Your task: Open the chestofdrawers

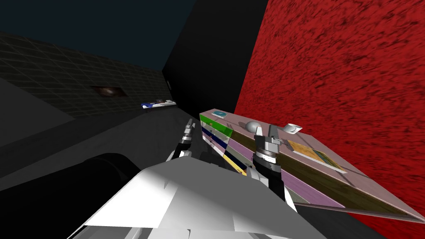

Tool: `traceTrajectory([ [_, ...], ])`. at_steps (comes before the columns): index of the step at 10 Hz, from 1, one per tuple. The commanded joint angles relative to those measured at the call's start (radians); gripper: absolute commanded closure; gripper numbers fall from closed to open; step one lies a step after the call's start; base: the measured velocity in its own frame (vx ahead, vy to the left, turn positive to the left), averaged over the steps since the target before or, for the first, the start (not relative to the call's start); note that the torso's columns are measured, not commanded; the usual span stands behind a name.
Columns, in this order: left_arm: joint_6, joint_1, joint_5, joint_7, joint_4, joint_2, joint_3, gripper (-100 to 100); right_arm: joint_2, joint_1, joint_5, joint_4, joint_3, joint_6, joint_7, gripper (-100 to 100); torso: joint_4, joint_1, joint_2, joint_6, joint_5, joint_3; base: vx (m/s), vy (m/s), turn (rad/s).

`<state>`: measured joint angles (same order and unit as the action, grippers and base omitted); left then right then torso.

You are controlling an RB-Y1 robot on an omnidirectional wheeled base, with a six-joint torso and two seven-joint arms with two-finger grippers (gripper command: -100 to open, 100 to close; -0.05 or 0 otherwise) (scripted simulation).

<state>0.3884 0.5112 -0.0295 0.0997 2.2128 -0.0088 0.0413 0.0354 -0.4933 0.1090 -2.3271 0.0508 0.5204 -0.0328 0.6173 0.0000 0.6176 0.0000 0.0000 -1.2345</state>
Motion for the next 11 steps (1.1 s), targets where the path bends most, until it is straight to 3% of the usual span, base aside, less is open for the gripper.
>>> traceTrajectory([
  [1, 0.0, 0.0, 0.0, 0.0, 0.0, 0.0, 0.0, 0, -0.038, 0.003, 0.011, 0.016, 0.006, -0.015, 0.002, -100, 0.074, 0.0, 0.074, 0.0, 0.0, -0.148, 0.004, 0.021, 0.052],
  [2, 0.0, 0.0, 0.0, 0.0, 0.0, 0.0, 0.0, 0, -0.065, 0.006, 0.022, 0.032, 0.012, -0.031, 0.004, -100, 0.107, 0.001, 0.107, 0.0, 0.0, -0.217, -0.003, 0.05, 0.069],
  [5, 0.0, 0.0, 0.0, 0.0, -0.001, 0.0, 0.0, 0, -0.136, 0.02, 0.078, 0.11, 0.04, -0.107, 0.016, -100, 0.12, 0.002, 0.121, 0.0, 0.001, -0.241, -0.01, 0.09, 0.104],
  [6, 0.0, 0.0, 0.0, 0.0, -0.001, 0.0, 0.0, 0, -0.136, 0.02, 0.078, 0.11, 0.04, -0.108, 0.016, -100, 0.121, 0.003, 0.12, 0.0, 0.001, -0.241, 0.0, 0.087, 0.03],
  [10, 0.0, 0.0, 0.0, 0.0, 0.0, 0.0, 0.0, 0, -0.18, 0.043, 0.161, 0.225, 0.081, -0.204, 0.033, -100, 0.121, 0.0, 0.121, 0.0, 0.0, -0.242, 0.001, 0.085, 0.098],
  [11, 0.0, 0.0, 0.0, 0.0, -0.001, 0.0, 0.0, 0, -0.18, 0.043, 0.161, 0.225, 0.081, -0.221, 0.033, -100, 0.121, 0.0, 0.121, 0.0, 0.0, -0.241, 0.004, 0.07, 0.078],
])
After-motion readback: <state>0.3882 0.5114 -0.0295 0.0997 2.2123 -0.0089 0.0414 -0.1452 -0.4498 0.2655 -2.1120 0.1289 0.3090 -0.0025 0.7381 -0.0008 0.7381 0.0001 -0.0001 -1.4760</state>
